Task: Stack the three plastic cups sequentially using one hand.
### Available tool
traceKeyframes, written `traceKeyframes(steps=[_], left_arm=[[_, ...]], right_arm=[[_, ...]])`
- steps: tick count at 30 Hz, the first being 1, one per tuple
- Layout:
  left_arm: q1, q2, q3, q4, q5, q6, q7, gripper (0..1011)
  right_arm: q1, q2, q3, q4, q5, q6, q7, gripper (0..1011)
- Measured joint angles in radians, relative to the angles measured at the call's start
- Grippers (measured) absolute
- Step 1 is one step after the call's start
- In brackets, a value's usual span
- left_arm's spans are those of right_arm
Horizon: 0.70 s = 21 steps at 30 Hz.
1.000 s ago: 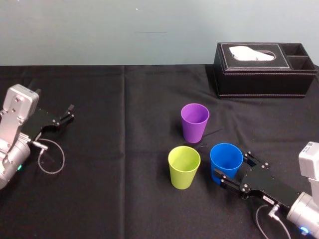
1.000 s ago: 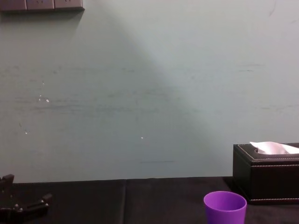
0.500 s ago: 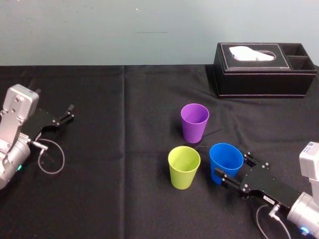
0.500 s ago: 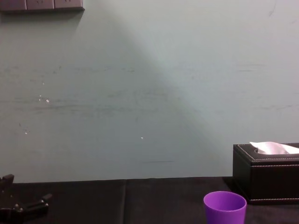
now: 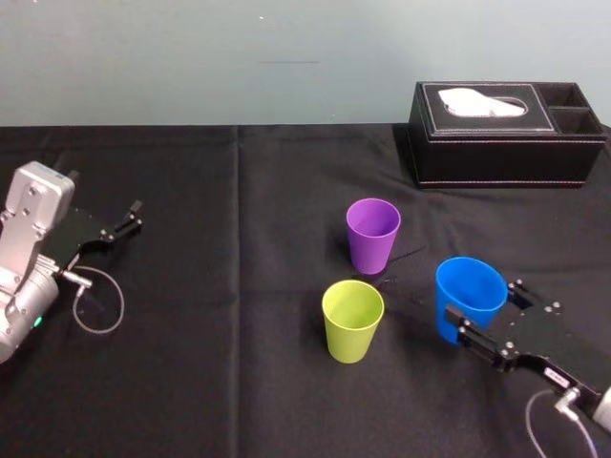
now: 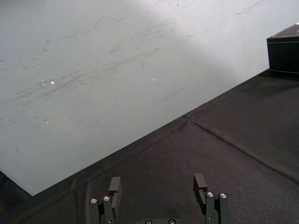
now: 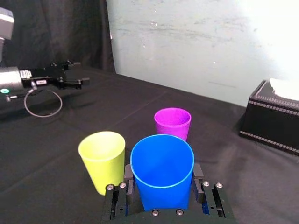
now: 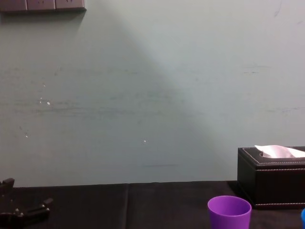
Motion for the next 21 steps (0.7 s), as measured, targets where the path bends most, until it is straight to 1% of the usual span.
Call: traceKeyframes(steps=[3, 6, 9, 12, 13, 15, 16, 18, 21], left_arm=[[0.000, 0.000, 0.000, 0.000, 0.000, 0.000, 0.000, 1011], [0.000, 0.000, 0.000, 0.000, 0.000, 0.000, 0.000, 1011], [0.000, 0.000, 0.000, 0.000, 0.000, 0.000, 0.000, 1011], [0.000, 0.000, 0.000, 0.000, 0.000, 0.000, 0.000, 1011], [0.000, 0.000, 0.000, 0.000, 0.000, 0.000, 0.000, 1011], [0.000, 0.000, 0.000, 0.000, 0.000, 0.000, 0.000, 1011], [0.000, 0.000, 0.000, 0.000, 0.000, 0.000, 0.000, 1011], [0.000, 0.000, 0.000, 0.000, 0.000, 0.000, 0.000, 1011], [0.000, 0.000, 0.000, 0.000, 0.000, 0.000, 0.000, 1011]], right_arm=[[-0.021, 0.017, 0.028, -0.049, -0.001, 0.024, -0.006, 723], [-0.020, 0.022, 0.038, -0.068, -0.004, 0.038, -0.009, 723], [0.001, 0.023, 0.044, -0.080, -0.004, 0.061, -0.012, 723], [0.037, 0.020, 0.040, -0.085, -0.004, 0.084, -0.014, 723], [0.062, 0.017, 0.032, -0.084, -0.003, 0.097, -0.014, 723], [0.090, 0.014, 0.023, -0.077, 0.000, 0.109, -0.014, 723], [0.121, 0.009, 0.009, -0.067, 0.000, 0.122, -0.013, 723], [0.155, 0.003, -0.008, -0.055, -0.002, 0.136, -0.013, 723], [0.238, -0.014, -0.056, -0.016, -0.021, 0.165, -0.019, 723]])
